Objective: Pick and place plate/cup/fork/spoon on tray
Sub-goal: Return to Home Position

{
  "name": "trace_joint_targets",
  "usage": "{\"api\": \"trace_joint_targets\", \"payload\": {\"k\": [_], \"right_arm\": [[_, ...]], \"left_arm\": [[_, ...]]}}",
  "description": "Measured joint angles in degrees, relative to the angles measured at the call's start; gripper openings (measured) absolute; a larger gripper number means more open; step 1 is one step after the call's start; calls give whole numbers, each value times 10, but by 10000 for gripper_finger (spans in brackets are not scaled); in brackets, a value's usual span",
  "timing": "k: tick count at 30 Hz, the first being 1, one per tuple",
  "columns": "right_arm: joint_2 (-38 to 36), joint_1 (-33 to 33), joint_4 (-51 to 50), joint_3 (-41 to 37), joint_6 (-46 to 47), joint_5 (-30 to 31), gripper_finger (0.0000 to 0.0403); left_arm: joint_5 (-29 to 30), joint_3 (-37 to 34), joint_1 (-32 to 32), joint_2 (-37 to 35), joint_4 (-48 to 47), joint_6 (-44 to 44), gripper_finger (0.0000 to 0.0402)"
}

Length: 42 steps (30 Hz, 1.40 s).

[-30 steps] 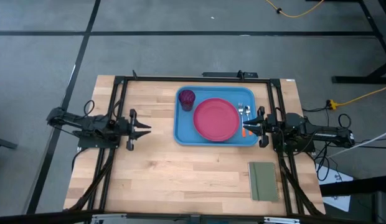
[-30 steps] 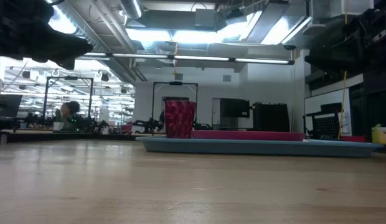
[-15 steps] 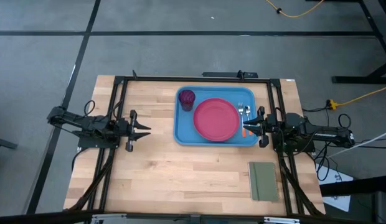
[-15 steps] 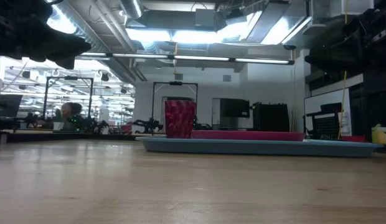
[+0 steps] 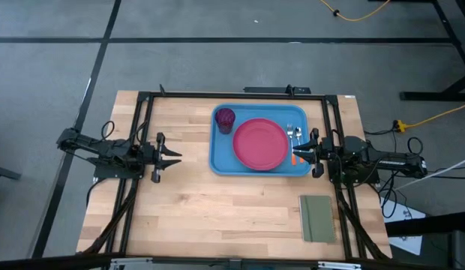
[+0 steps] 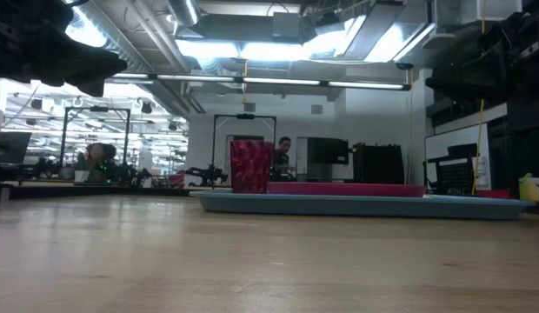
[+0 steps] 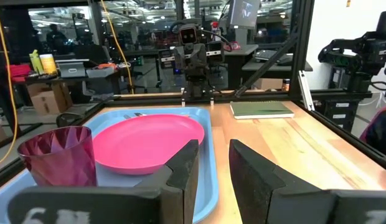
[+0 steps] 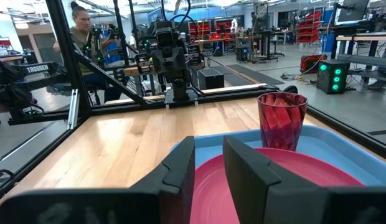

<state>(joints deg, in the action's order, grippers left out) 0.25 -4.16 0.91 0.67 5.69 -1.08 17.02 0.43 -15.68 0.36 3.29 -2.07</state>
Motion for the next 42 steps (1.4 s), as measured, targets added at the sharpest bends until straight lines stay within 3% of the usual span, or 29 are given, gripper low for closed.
{"api": "trace_joint_targets", "payload": {"k": [13,24,35,42], "right_arm": [[0,0,0,0,-1,0,88],[0,0,0,0,-1,0,88],[0,0,0,0,-2,0,88],[0,0,0,0,-2,0,88]], "left_arm": [[2,0,0,0,0,0,82],[-2,0,-38,68,-2,0,82],[-1,0,83,72,-2,0,82],[-13,0,124,106,-5,0,82]]}}
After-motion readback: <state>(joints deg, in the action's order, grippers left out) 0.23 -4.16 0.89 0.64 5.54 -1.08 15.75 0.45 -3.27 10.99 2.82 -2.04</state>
